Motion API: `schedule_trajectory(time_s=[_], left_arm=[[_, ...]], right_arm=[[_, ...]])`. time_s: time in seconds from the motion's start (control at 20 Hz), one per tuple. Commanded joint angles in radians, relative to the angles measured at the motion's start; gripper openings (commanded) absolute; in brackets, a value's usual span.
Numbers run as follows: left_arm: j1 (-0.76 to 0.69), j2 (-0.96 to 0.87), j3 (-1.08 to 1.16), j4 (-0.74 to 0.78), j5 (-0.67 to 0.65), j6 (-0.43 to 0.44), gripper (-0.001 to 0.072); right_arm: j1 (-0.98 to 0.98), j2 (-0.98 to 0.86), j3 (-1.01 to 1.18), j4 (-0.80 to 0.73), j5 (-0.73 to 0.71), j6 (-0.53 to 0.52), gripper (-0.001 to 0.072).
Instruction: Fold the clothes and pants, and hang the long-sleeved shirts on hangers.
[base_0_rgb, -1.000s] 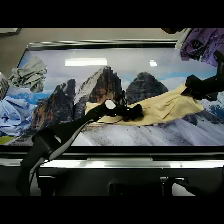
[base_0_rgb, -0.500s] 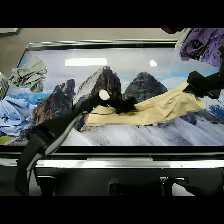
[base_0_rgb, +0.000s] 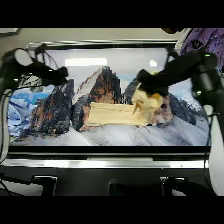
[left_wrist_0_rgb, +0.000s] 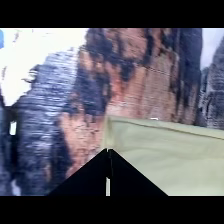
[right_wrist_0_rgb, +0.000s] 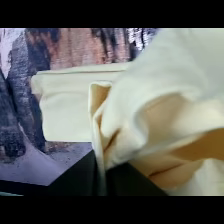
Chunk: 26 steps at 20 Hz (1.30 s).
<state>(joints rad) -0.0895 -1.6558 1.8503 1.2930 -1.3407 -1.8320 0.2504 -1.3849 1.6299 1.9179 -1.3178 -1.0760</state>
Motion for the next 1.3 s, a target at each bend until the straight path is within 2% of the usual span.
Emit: schedule_trajectory(time_s=[0.0, 0.25, 0.5, 0.7, 0.8, 0.9, 1.05, 1.1, 1.25], left_arm=[[0.136, 0.084, 0.001, 0.040, -0.068, 0.031, 0.0015], [0.188, 0.090, 0.000, 0.040, -0.090, 0.056, 0.0015], [0.188, 0.085, 0.000, 0.040, -0.089, 0.057, 0.0015], [0.188, 0.083, -0.003, 0.040, -0.089, 0.057, 0.0015], [0.188, 0.081, -0.003, 0.040, -0.089, 0.061, 0.0015], [0.188, 0.079, -0.003, 0.040, -0.089, 0.061, 0.0016], [0.188, 0.076, -0.003, 0.040, -0.089, 0.061, 0.0016], [0.188, 0.076, -0.003, 0.040, -0.089, 0.061, 0.0016], [0.188, 0.076, -0.003, 0.040, -0.089, 0.061, 0.0016]], right_arm=[[0.177, -0.080, 0.001, -0.003, 0.126, 0.124, 0.0025], [0.259, -0.190, 0.001, 0.023, 0.232, 0.176, 0.0025], [0.266, -0.257, 0.001, 0.103, 0.299, 0.174, 0.0025], [0.267, -0.315, 0.001, 0.171, 0.309, 0.141, 0.0026], [0.267, -0.340, 0.001, 0.230, 0.352, 0.090, 0.0033], [0.267, -0.350, 0.001, 0.293, 0.402, 0.039, 0.0112], [0.266, -0.343, 0.010, 0.415, 0.420, -0.082, 0.0406], [0.266, -0.335, 0.024, 0.429, 0.405, -0.123, 0.0473], [0.223, -0.280, 0.101, 0.401, 0.353, -0.204, 0.0479]])
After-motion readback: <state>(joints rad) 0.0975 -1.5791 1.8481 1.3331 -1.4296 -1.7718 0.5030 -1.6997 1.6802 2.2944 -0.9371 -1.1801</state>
